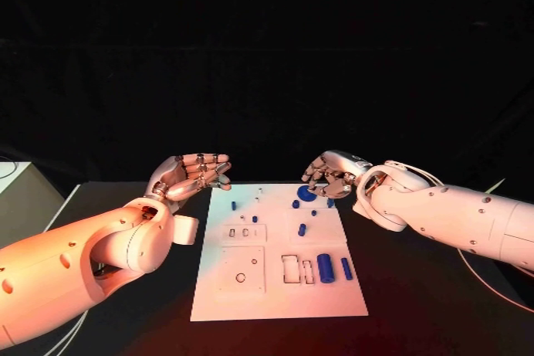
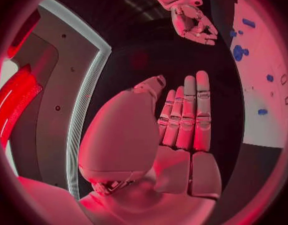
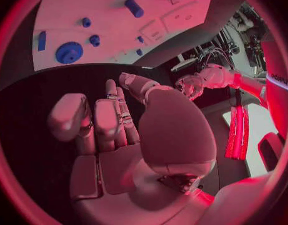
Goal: Assemble the parts on the task board
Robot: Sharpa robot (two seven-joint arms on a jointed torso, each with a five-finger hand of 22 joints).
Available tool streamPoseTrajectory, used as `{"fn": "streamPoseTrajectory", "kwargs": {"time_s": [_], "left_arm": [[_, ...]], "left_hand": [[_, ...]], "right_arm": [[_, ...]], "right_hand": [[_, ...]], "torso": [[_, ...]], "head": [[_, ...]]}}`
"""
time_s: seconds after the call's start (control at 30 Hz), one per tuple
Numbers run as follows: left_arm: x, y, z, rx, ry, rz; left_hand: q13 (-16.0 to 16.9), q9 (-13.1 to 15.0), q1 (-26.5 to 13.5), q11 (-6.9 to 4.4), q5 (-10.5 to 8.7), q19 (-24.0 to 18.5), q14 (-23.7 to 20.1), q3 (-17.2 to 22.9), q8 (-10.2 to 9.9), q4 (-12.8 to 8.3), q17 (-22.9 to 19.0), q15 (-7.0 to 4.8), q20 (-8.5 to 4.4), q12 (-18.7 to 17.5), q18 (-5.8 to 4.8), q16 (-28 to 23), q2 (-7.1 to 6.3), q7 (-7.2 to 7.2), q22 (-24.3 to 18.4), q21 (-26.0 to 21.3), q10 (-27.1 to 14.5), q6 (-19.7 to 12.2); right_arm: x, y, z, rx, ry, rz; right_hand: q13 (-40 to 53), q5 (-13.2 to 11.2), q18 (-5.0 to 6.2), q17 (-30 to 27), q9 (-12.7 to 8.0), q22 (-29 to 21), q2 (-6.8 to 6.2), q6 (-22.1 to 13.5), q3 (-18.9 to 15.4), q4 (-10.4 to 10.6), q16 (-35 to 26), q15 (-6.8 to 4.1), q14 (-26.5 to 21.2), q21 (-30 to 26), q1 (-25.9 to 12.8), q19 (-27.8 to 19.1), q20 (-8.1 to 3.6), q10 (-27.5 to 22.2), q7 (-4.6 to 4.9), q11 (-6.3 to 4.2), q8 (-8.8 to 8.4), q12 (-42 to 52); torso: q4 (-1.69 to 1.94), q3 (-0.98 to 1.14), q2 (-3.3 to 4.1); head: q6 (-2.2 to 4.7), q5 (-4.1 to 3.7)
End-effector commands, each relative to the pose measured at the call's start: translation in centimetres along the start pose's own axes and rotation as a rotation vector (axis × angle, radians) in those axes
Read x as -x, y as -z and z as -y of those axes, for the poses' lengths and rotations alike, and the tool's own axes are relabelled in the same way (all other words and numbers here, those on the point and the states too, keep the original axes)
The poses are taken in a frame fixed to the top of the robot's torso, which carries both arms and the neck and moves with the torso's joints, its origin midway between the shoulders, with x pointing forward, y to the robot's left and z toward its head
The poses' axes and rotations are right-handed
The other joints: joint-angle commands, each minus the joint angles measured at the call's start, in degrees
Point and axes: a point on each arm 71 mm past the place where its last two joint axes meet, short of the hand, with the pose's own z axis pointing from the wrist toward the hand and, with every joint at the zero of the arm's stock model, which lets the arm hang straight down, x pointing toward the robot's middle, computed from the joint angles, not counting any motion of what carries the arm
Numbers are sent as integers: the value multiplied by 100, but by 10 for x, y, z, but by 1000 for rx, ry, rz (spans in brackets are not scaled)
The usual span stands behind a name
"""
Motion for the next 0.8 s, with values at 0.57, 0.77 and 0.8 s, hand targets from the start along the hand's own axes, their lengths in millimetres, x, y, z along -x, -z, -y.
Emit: {"fn": "streamPoseTrajectory", "kwargs": {"time_s": [0.57,0.77,0.8], "left_arm": [[-15,14,15,-2,22,-99],[-15,14,16,-3,20,-98],[-15,14,16,-3,20,-97]], "left_hand": [[26,109,-237,-71,-29,-140,-117,496,-6,123,1073,-116,-54,89,33,1779,-162,-48,1082,1763,199,-12],[26,112,-246,-70,-29,-145,-122,501,-4,129,1079,-115,-52,90,33,1792,-162,-46,1092,1781,198,-13],[26,113,-252,-69,-29,-148,-125,504,-4,133,1083,-114,-52,90,33,1801,-162,-44,1098,1791,196,-14]], "right_arm": [[-5,-15,1,-111,280,-91],[-8,-17,-2,-113,293,-119],[-9,-17,-3,-113,295,-123]], "right_hand": [[-45,-17,-16,490,156,72,-207,-116,-8,109,575,67,299,154,-174,5,77,-417,-25,48,-43,-22],[-63,-75,9,499,186,-22,-209,-140,-39,104,608,54,290,91,-161,-25,77,-539,-82,23,-46,-19],[-65,-83,17,503,189,-58,-209,-142,-46,104,614,50,289,66,-160,-34,76,-552,-86,20,-46,-19]], "torso": [[192,-113,361],[199,-130,417],[199,-128,427]], "head": [[89,-146],[69,-150],[69,-153]]}}
